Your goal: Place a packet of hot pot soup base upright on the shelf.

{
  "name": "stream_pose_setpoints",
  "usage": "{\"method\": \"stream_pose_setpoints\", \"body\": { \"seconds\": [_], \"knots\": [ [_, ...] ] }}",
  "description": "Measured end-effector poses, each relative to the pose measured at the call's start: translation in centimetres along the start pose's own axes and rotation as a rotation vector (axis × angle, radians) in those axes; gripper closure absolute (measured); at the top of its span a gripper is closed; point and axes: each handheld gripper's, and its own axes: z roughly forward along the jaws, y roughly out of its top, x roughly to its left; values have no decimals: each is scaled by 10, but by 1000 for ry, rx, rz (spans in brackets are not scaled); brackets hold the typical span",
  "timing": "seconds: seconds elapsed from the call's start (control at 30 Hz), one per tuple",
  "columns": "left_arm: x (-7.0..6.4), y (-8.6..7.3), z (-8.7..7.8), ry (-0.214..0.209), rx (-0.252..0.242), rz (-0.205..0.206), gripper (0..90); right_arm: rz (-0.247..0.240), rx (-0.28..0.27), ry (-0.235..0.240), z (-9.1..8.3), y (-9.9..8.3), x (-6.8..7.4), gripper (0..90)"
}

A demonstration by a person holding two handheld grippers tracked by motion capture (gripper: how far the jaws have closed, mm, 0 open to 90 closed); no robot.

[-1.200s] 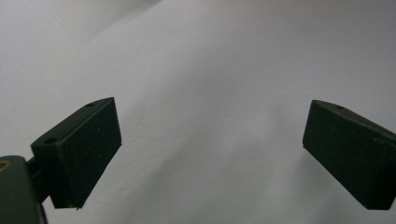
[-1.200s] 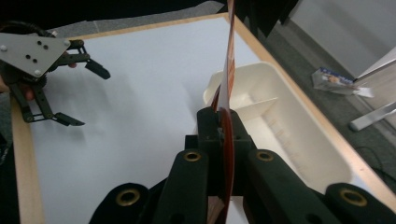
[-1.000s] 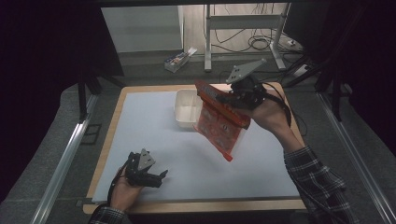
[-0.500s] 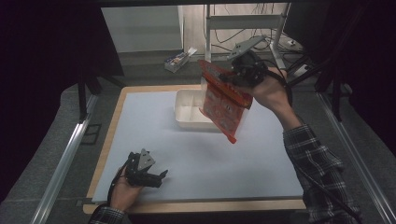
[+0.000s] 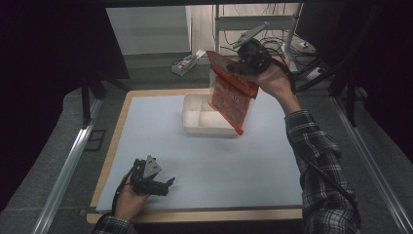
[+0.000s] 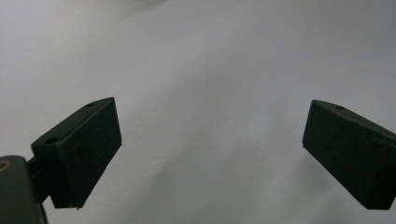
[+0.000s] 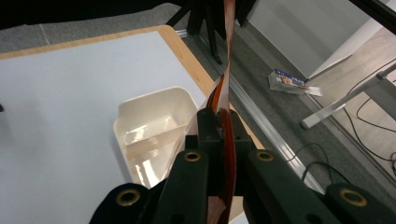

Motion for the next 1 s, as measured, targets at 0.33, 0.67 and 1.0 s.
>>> {"method": "stream_pose_setpoints", "body": {
  "seconds": [0.33, 0.67, 1.0],
  "knots": [
    [0, 0, 0, -2, -3, -1, 44, -39, 18, 13, 28, 2, -25, 883],
    [-1, 0, 1, -4, -2, -1, 44, -59, 25, 21, 49, 6, -35, 882],
    [-1, 0, 0, -3, -1, 11, 44, -66, 47, 46, 75, -2, -31, 882]
  ]
}}
